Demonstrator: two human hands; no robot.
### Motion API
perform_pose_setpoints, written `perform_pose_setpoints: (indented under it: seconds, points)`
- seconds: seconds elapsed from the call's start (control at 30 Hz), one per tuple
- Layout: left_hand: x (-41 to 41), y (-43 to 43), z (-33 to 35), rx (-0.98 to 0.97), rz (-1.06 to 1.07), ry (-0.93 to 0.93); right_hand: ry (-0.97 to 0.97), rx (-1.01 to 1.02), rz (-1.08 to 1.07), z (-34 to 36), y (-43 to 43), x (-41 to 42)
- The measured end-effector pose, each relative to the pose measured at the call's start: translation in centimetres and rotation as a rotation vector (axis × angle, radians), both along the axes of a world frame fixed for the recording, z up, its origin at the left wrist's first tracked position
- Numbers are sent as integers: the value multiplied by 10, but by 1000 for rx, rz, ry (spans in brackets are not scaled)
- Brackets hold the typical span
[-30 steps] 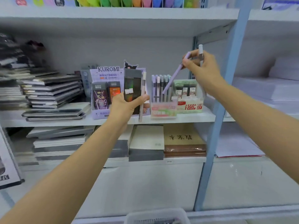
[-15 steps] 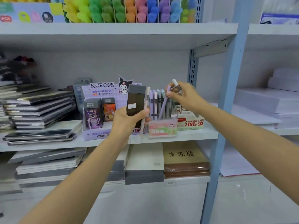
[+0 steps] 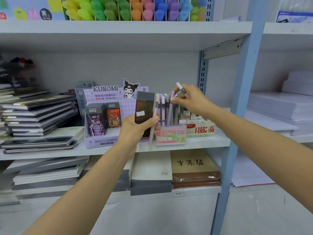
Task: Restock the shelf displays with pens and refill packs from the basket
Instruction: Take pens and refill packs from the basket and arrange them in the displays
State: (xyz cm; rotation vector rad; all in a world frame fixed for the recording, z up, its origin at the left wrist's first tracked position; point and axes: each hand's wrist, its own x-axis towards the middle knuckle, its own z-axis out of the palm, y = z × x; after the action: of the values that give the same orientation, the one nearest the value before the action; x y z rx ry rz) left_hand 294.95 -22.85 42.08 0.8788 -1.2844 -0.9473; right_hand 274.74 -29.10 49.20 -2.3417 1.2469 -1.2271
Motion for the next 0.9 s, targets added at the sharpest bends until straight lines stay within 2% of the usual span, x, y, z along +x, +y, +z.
perform_pose_setpoints:
  seconds: [0.13,0.4,0.47,0.57,0.63,0.77,0.9]
  points:
    - [1,0,1,7,-27,13,-109,-9,20,-6,-3,6]
    - [0,5,5,22,-32,12,-146,20,-29,-12,-3,11]
    - [-1,8,8,15,-36,16,-283,62,17,-8,3,8]
    - [-3,12,12,22,-35,30,-562,259,234,-1,12,2]
    - [-5,14,14,26,-39,36,-525,279,275,-2,20,-2]
    - [-9,21,16,26,-37,34,-357,221,223,-7,34,-11]
    - [-8,28,21,16,-28,25,-550,167,199,8,41,-24]
